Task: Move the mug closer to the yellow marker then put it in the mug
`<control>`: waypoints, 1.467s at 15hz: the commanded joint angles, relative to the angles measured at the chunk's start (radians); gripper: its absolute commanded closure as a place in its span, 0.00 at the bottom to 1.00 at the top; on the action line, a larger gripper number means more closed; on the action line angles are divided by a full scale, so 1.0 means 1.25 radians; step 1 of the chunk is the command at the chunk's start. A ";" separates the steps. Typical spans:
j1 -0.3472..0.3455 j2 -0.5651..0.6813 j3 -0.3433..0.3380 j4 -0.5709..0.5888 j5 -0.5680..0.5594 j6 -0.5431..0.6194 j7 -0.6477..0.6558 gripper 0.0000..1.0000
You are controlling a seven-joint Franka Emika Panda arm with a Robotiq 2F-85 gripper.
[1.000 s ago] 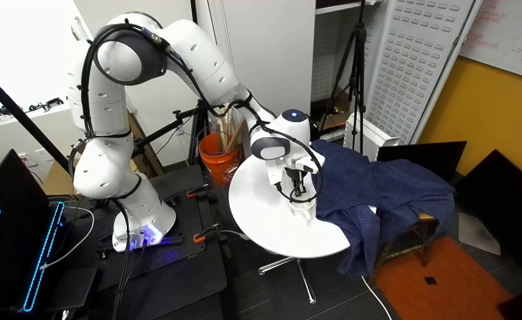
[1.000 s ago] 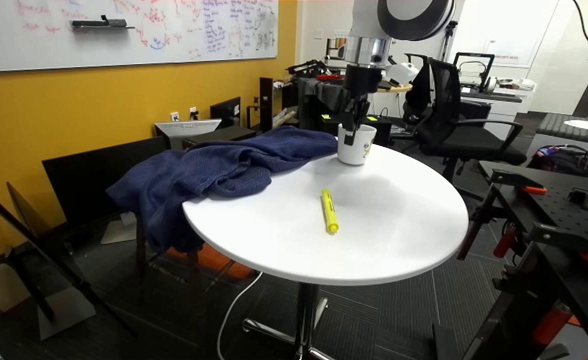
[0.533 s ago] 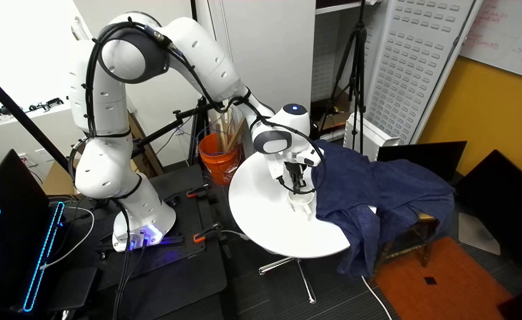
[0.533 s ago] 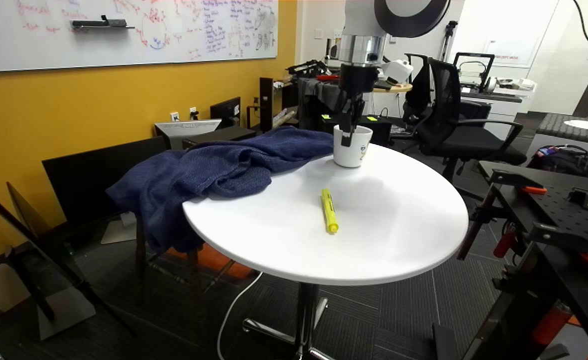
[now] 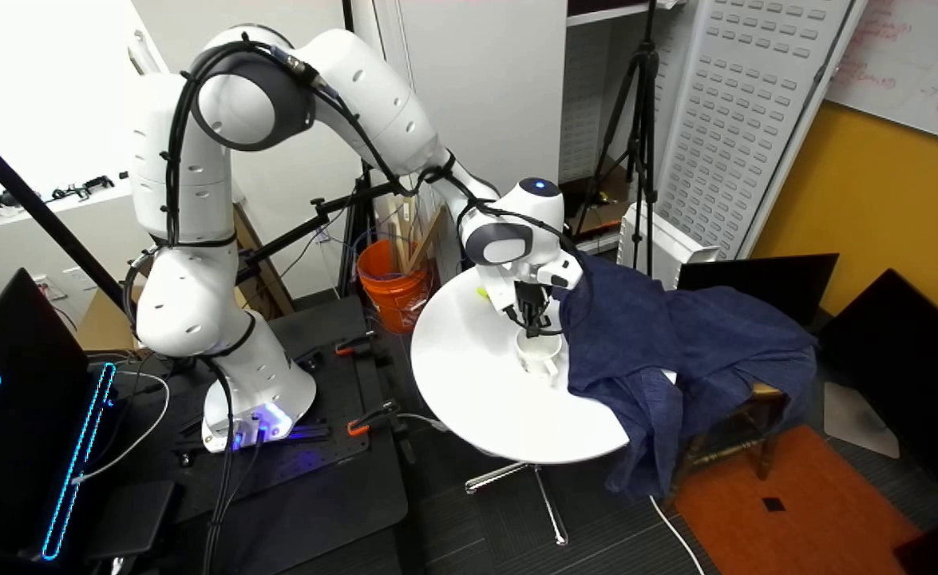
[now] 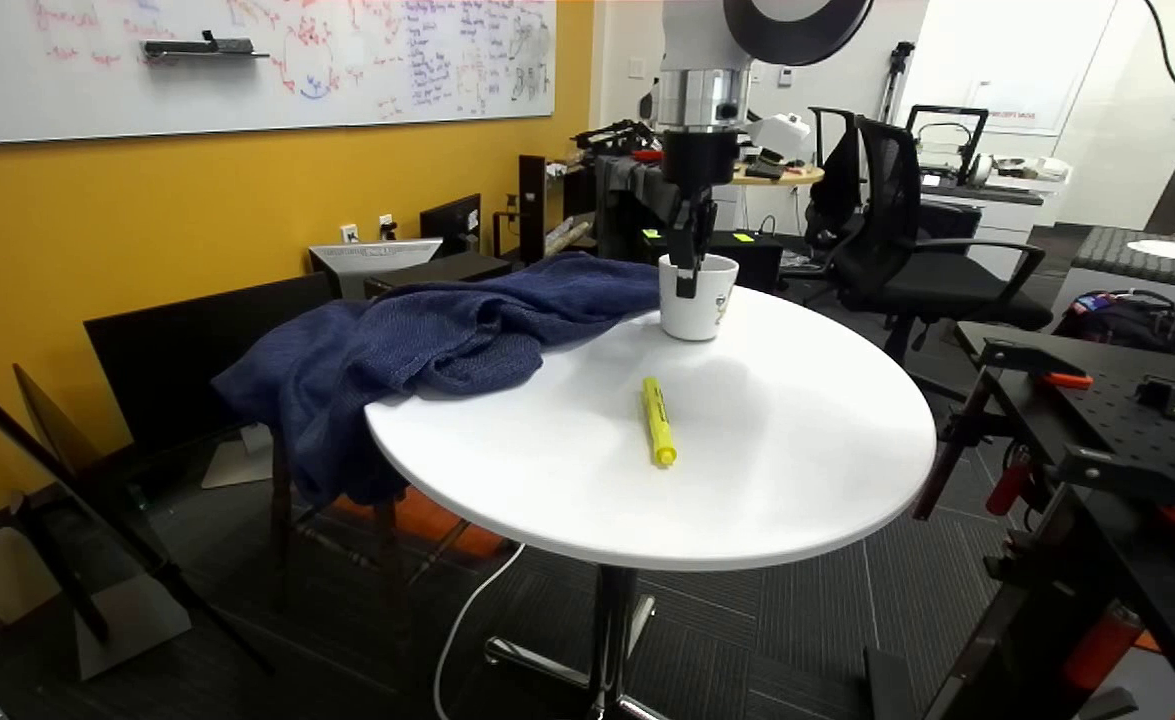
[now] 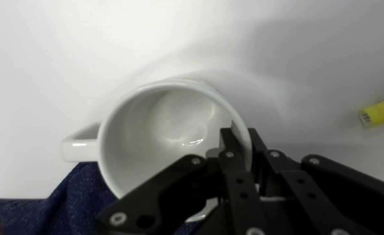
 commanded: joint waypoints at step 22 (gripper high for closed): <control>0.046 0.073 0.025 0.136 -0.102 -0.187 -0.004 0.97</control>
